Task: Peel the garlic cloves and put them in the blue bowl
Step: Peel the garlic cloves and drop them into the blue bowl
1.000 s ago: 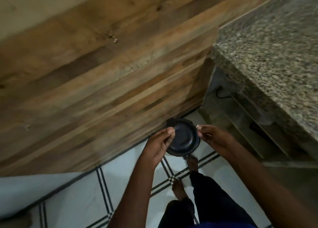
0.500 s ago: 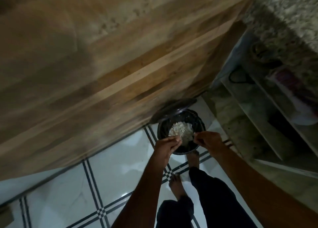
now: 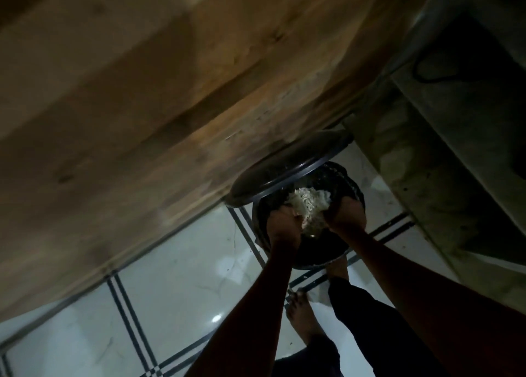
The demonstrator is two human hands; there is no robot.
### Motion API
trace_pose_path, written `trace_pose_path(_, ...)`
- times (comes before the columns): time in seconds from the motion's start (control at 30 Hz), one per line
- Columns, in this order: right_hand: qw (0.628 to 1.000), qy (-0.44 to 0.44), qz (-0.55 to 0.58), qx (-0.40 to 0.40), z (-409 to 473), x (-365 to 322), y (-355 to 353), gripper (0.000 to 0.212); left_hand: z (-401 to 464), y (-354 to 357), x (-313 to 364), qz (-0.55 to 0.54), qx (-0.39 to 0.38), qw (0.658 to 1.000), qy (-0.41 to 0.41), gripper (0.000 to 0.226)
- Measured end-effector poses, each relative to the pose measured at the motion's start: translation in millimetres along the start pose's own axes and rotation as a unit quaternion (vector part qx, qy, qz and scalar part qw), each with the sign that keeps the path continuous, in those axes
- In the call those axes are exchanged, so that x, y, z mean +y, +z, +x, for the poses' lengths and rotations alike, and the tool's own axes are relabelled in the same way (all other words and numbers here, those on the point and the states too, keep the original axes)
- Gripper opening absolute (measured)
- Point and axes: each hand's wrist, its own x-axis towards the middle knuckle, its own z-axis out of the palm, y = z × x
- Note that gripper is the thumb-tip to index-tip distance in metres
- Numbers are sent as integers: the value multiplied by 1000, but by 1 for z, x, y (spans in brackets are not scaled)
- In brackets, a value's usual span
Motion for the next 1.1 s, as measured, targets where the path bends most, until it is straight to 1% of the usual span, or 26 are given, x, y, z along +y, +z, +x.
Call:
trace_pose_path(0.03, 1000, -29, 0, 2, 6, -1, 8, 29, 6, 5, 0, 75, -14, 997, 4, 27)
trace_pose_path(0.07, 999, -54, -2, -3, 9, -2, 12, 25, 12, 11, -2, 86, 12, 996, 23, 29)
trace_pose_path(0.1, 998, -68, -6, -14, 12, -5, 14, 25, 15, 17, -5, 101, 7, 995, 26, 26)
trace_pose_path(0.13, 998, -62, -8, -32, 13, -6, 16, 25, 17, 17, -1, 88, -17, 996, 25, 20)
trace_pose_path(0.17, 995, -56, 3, -80, 16, -9, 16, 24, 17, 16, 7, 94, -42, 994, 25, 18)
trace_pose_path(0.2, 990, -42, 8, -134, 15, -10, 16, 26, 16, 15, 11, 99, -23, 994, 37, 20)
trace_pose_path(0.23, 995, -58, -20, -83, 16, -7, 22, 28, 19, 14, 14, 138, -9, 989, 53, 20)
trace_pose_path(0.27, 992, -70, -60, -86, 13, -10, 17, 29, 15, 11, 18, 156, -9, 984, 92, 23)
trace_pose_path(0.3, 989, -92, -99, -65, 11, -10, 14, 30, 8, 9, 19, 161, 1, 981, 106, 31)
trace_pose_path(0.33, 989, -103, -73, -72, 6, -10, 7, 33, 6, 9, 17, 163, 4, 980, 117, 34)
trace_pose_path(0.37, 992, -99, -19, -70, 2, -7, 0, 35, -1, 7, 16, 150, 9, 982, 113, 32)
trace_pose_path(0.43, 990, -16, 99, -102, -9, -2, -25, 30, -27, -6, 22, 85, 53, 991, 93, 25)
trace_pose_path(0.5, 962, 59, 235, -128, -32, 0, -58, 28, -63, -23, 39, -27, 48, 995, 87, 16)
trace_pose_path(0.57, 919, 100, 360, -127, -63, 6, -94, 25, -107, -52, 61, -104, 32, 989, 99, 16)
trace_pose_path(0.63, 893, 122, 419, -114, -106, 10, -142, 20, -157, -83, 86, -168, 16, 978, 125, 16)
trace_pose_path(0.7, 880, 115, 445, -123, -151, 18, -195, 17, -211, -113, 114, -209, -8, 966, 150, 16)
trace_pose_path(0.8, 858, 81, 491, -127, -220, 32, -283, 17, -296, -153, 165, -205, -26, 955, 215, 16)
trace_pose_path(0.87, 858, 40, 504, -96, -271, 46, -337, 20, -348, -168, 196, -200, -48, 947, 247, 16)
trace_pose_path(0.93, 872, 8, 488, -34, -321, 66, -381, 22, -392, -171, 222, -201, -80, 939, 267, 18)
trace_pose_path(1.0, 878, -10, 479, 14, -364, 93, -415, 23, -430, -162, 245, -192, -110, 932, 288, 22)
trace_pose_path(1.1, 882, -23, 461, 92, -411, 143, -453, 24, -484, -137, 281, -186, -154, 915, 322, 21)
